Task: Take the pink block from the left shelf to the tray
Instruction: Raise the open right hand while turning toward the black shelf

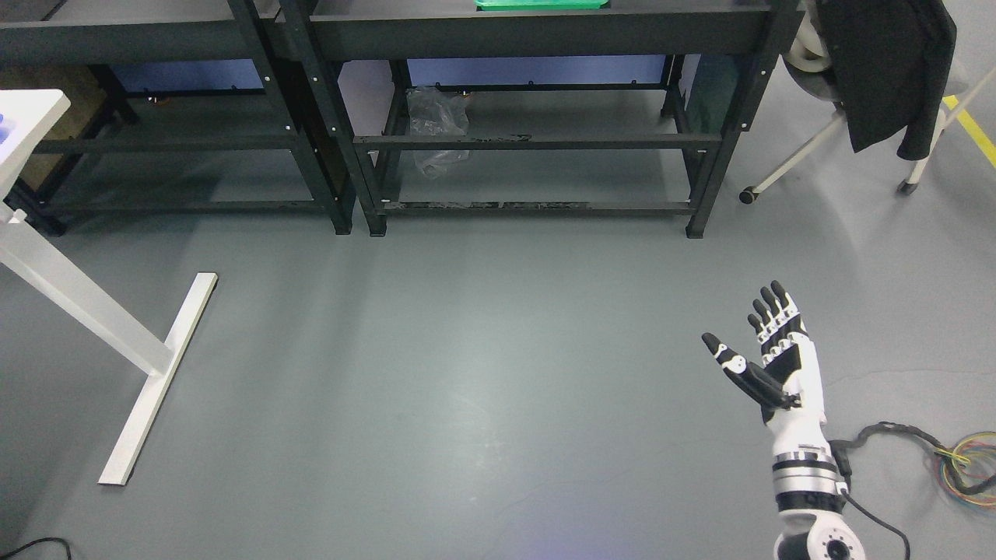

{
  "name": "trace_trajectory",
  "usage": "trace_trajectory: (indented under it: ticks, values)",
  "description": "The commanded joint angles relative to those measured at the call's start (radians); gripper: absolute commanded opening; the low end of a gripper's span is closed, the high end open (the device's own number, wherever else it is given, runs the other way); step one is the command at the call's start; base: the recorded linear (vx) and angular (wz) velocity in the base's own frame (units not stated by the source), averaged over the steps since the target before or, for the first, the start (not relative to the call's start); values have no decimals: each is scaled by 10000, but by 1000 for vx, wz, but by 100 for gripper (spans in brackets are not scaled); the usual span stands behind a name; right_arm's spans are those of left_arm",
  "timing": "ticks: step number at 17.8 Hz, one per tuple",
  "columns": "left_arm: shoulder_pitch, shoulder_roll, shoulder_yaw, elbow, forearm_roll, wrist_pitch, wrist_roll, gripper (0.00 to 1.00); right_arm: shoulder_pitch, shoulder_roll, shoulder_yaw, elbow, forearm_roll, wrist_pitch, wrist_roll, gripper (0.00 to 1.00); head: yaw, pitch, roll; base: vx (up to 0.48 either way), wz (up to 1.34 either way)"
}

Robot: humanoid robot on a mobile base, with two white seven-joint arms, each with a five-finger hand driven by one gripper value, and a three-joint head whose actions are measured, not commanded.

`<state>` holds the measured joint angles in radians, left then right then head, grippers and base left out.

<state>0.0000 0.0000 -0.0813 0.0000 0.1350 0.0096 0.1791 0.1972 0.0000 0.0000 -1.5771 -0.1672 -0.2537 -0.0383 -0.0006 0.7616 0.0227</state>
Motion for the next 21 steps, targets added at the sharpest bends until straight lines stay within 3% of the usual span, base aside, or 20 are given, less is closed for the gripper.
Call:
trace_trajectory:
  ticks: [1,8,11,13,16,17,21]
  values:
    - [-291,175,0,-175,0,-4,4,100,53,-175,-92,-105,-16,36,-1,99,0,0,0,0,0]
    - [-291,175,0,-175,0,-4,4,100,53,-175,15,-105,-1,-9,-16,99,0,0,0,0,0]
    - [-291,175,0,-175,0,-4,4,100,68,-175,46,-151,364,-821,-77,99,0,0,0,0,0]
    - [-291,175,0,-175,0,-4,4,100,-8,-175,46,-136,2319,-838,-412,99,0,0,0,0,0]
    - [-291,175,0,-175,0,-4,4,100,-54,-175,62,-471,6534,-670,-2539,99,0,0,0,7,0]
    - [-291,175,0,-175,0,-4,4,100,-39,-175,62,-580,7461,-563,-2699,99,0,0,0,20,1]
    - [-291,175,0,-175,0,-4,4,100,-315,-596,-46,-550,8834,21,-2685,99,0,0,0,103,50]
